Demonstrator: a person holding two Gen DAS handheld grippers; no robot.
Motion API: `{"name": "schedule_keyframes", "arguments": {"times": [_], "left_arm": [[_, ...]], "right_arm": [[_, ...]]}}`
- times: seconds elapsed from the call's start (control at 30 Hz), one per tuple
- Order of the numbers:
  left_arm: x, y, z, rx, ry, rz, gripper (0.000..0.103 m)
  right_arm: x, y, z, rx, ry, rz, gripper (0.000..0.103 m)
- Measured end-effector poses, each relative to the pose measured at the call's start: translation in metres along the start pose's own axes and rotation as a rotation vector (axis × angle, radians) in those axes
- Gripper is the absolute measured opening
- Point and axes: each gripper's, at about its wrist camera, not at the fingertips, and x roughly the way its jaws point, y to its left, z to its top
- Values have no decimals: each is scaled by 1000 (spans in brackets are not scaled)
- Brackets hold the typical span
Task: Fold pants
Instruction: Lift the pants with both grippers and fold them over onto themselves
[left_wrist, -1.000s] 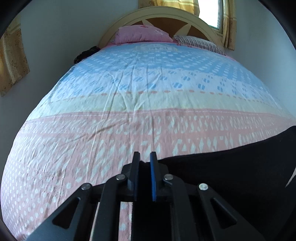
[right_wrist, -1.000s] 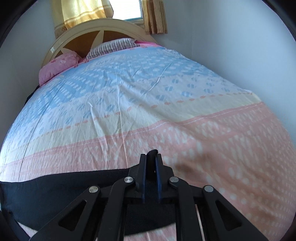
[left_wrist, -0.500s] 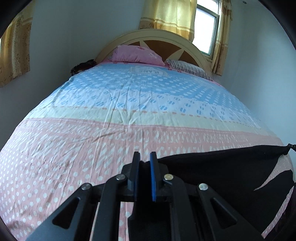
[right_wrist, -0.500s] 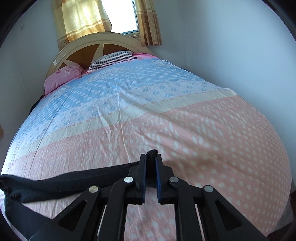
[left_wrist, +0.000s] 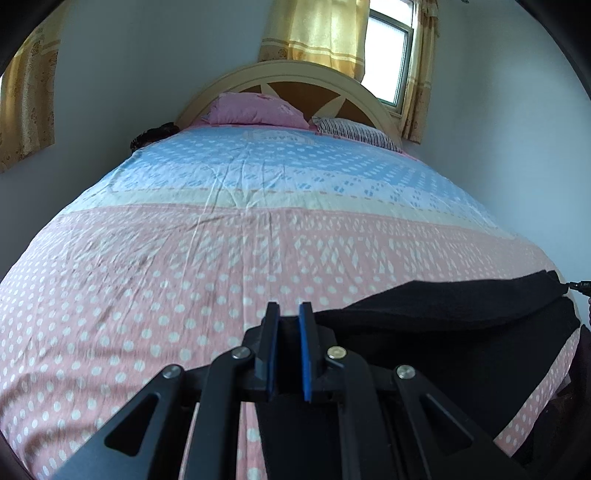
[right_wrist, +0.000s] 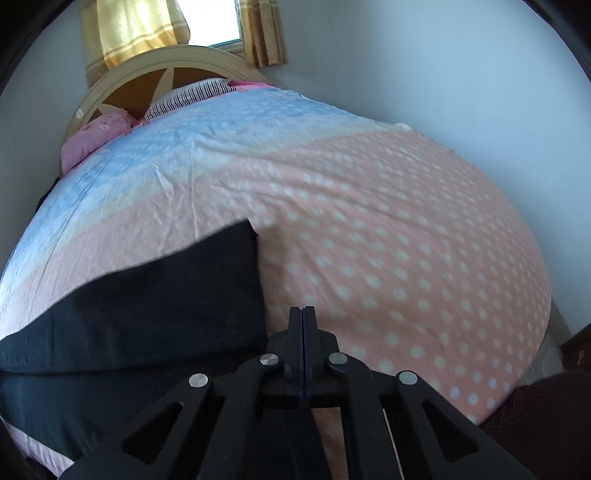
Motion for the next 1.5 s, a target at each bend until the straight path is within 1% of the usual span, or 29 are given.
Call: {"name": "schedule_keyframes", "arguments": {"times": [0.07, 0.13, 0.17, 0.23, 0.27, 0.3, 0.33, 0.37, 0.4, 0.47, 0.53, 0.57, 0.6, 0.7, 0.73, 0.77, 0.83, 0.87, 0.9, 0.93, 0.97, 1.1, 1.17, 1.23, 1.27, 1.33, 1.4, 1.47, 1.5], "left_arm": [[2, -1, -9, 7, 11, 6, 11], [4, -3, -14, 20, 14, 17, 11], [4, -4, -15, 30, 12, 23, 11], [4, -6, -16, 46, 5, 33, 11], [3, -7, -16, 54, 2, 38, 11], [3, -8, -16, 62, -1, 42, 11], [2, -8, -16, 70, -5, 46, 11], [2, -8, -16, 76, -8, 49, 11], [3, -9, -17, 81, -11, 52, 11], [2, -11, -17, 98, -19, 62, 11], [0, -13, -19, 128, -27, 73, 11], [0, -15, -19, 153, -30, 82, 11], [-1, -18, -19, 181, -35, 91, 11], [-5, -26, -21, 280, -60, 126, 11], [-6, -27, -21, 298, -67, 131, 11], [-7, -29, -21, 316, -74, 135, 11], [-7, -30, -19, 338, -83, 139, 11], [-7, -29, -17, 343, -86, 142, 11], [-7, -29, -15, 345, -89, 143, 11], [-6, -30, -12, 350, -93, 145, 11], [-3, -30, -9, 359, -94, 150, 11], [-1, -33, 7, 394, -118, 175, 11], [-8, -35, 12, 423, -158, 184, 11], [-19, -39, 13, 462, -199, 192, 11], [-26, -42, 9, 492, -222, 200, 11], [-36, -43, -3, 526, -240, 195, 11], [-40, -42, -25, 551, -218, 185, 11], [-40, -40, -47, 575, -179, 183, 12], [-39, -39, -57, 581, -156, 181, 12]], "right_arm": [[-15, 2, -2, -10, -38, -27, 1], [-34, 17, -4, -64, -70, -43, 2], [-47, 34, -5, -120, -94, -40, 6], [-63, 64, -9, -204, -112, -8, 34], [-70, 85, -12, -259, -117, 22, 63], [-77, 108, -17, -315, -134, 56, 70], [-84, 136, -25, -392, -159, 93, 70], [-87, 154, -31, -446, -171, 104, 70], [-86, 183, -40, -530, -165, 104, 70], [-80, 227, -58, -658, -142, 119, 69], [-71, 267, -78, -783, -115, 166, 63], [-64, 286, -88, -843, -103, 172, 57], [-55, 305, -99, -905, -90, 171, 55], [-36, 343, -118, -999, -58, 201, 55], [-31, 351, -122, -1025, -56, 200, 55], [-24, 362, -127, -1060, -66, 181, 55], [-15, 373, -130, -1095, -80, 156, 55], [-13, 376, -126, -1097, -83, 161, 50], [-14, 381, -123, -1091, -69, 172, 28], [-14, 382, -119, -1080, -50, 176, 13], [-16, 385, -117, -1072, -48, 179, 3], [-48, 382, -110, -1063, -112, 187, 3], [-63, 374, -111, -1051, -129, 202, 3], [-73, 365, -117, -1047, -118, 224, 3], [-76, 359, -125, -1053, -99, 232, 3], [-70, 355, -141, -1069, -64, 240, 3], [-63, 349, -164, -1098, -24, 238, 3], [-55, 347, -179, -1114, 2, 232, 3], [-54, 346, -183, -1114, -1, 227, 3]]}}
